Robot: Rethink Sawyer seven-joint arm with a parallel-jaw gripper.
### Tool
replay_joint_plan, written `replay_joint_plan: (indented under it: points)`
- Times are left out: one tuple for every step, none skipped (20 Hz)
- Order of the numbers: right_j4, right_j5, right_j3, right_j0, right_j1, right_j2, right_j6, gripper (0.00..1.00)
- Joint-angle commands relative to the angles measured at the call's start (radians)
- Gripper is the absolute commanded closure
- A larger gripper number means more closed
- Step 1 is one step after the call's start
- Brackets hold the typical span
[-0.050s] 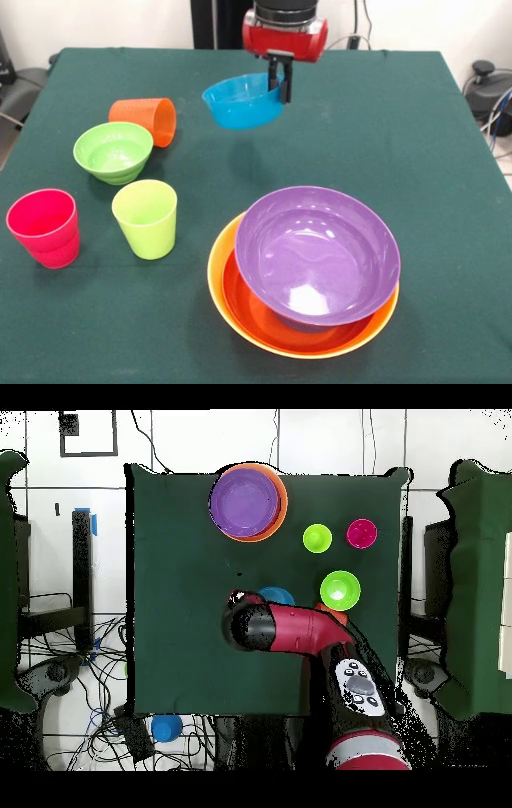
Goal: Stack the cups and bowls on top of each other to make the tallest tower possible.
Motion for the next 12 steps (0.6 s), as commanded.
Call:
replay_joint_plan:
  points:
    - [0.035,0.287,-0.252,0.069,-0.019,-0.036,0.094,1.00]
    - [0.033,0.310,-0.286,0.079,-0.009,-0.043,0.098,1.00]
    - [0.032,0.334,-0.317,0.086,0.000,-0.046,0.100,1.00]
    - [0.028,0.361,-0.353,0.096,0.010,-0.053,0.104,1.00]
    - [0.024,0.386,-0.385,0.102,0.020,-0.056,0.105,1.00]
    - [0.018,0.409,-0.418,0.113,0.027,-0.066,0.113,1.00]
    - [0.012,0.432,-0.450,0.122,0.036,-0.074,0.116,1.00]
    - [0.007,0.461,-0.486,0.130,0.047,-0.081,0.122,1.00]
    - [0.004,0.479,-0.515,0.135,0.057,-0.084,0.121,1.00]
    - [0.001,0.497,-0.543,0.140,0.067,-0.088,0.121,1.00]
    - [-0.001,0.519,-0.577,0.145,0.081,-0.089,0.120,1.00]
    - [-0.002,0.541,-0.609,0.147,0.094,-0.086,0.115,1.00]
